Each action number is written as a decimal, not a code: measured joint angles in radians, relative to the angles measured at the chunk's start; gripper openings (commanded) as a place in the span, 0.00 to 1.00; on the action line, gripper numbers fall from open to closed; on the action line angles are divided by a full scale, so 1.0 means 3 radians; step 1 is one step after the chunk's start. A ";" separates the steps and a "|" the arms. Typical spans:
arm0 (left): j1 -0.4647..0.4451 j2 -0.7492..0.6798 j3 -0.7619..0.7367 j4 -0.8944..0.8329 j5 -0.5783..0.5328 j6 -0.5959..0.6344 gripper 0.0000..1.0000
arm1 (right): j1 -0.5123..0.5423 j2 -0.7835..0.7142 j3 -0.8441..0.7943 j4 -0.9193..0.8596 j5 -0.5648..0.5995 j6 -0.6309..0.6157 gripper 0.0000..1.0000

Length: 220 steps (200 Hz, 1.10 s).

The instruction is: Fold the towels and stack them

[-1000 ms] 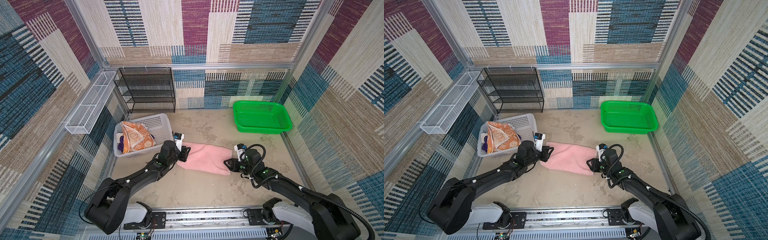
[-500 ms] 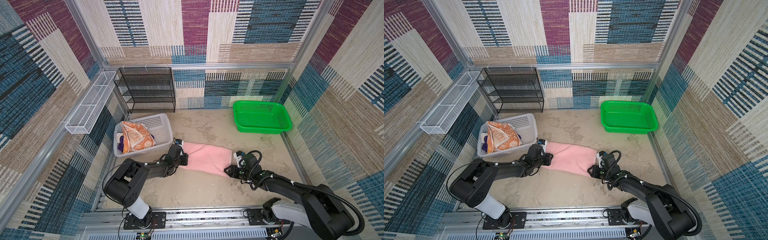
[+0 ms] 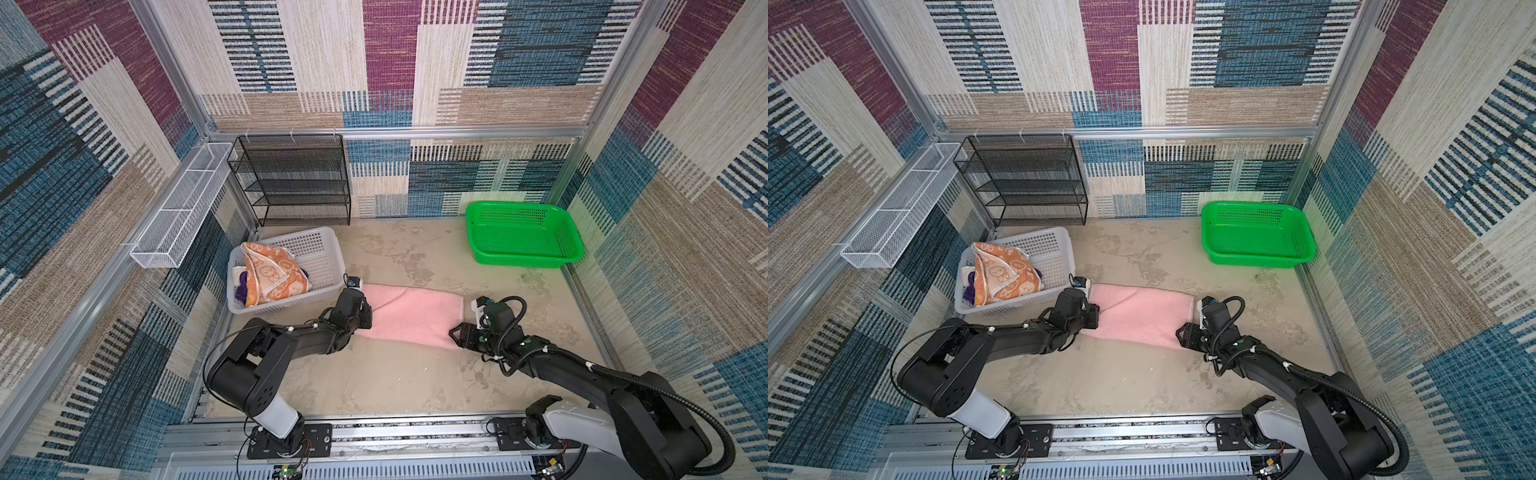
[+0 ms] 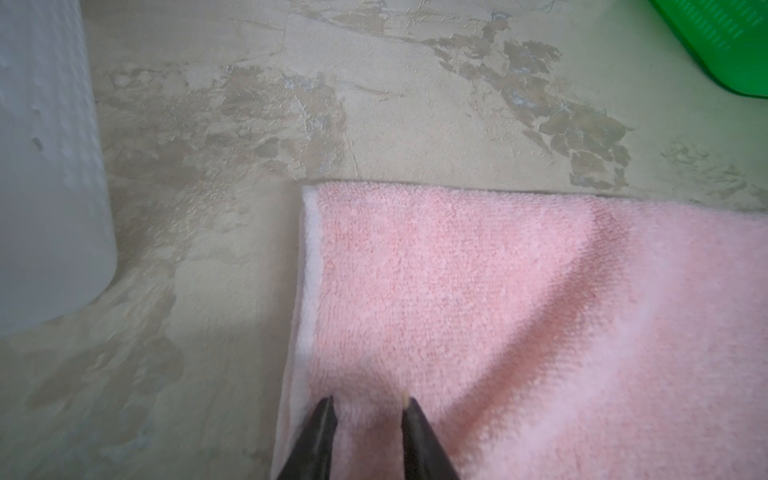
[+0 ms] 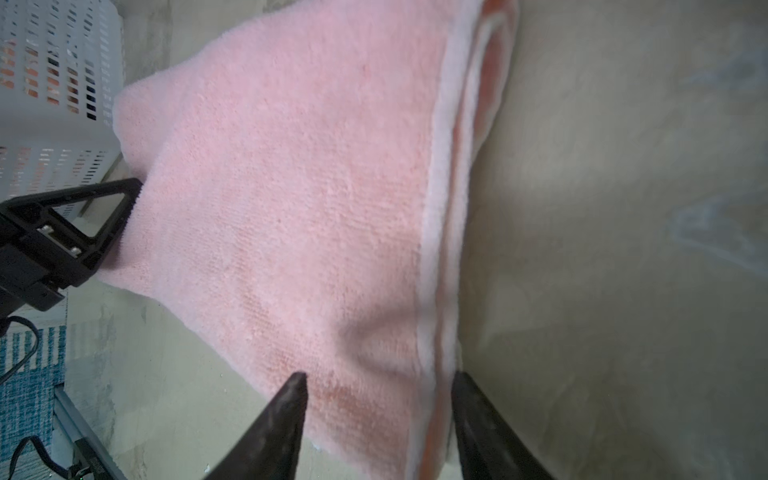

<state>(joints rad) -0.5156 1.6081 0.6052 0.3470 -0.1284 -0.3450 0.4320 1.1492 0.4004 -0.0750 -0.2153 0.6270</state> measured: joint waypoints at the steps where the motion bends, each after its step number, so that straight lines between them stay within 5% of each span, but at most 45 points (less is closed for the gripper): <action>1: 0.0000 0.0000 0.0000 0.0000 0.0000 0.0000 0.32 | 0.0000 -0.0004 0.0013 -0.0009 0.0011 0.0000 0.69; 78: -0.0034 0.0015 -0.0014 0.0019 0.0001 0.0001 0.32 | -0.0337 0.0313 0.0272 -0.0168 0.0251 -0.0182 0.76; 189: -0.0051 0.0086 -0.0053 0.0179 0.0009 0.0000 0.32 | -0.0315 0.1194 0.0334 0.0930 -0.0369 -0.0425 0.46; 220: -0.0051 0.0095 -0.0053 0.0198 0.0014 0.0000 0.33 | -0.0301 0.1425 0.0473 0.1058 -0.0465 -0.0425 0.19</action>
<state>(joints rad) -0.5308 1.6367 0.5892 0.4065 -0.1242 -0.3450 0.3416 1.5768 0.5423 0.2424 -0.3550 0.4995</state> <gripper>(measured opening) 0.323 0.292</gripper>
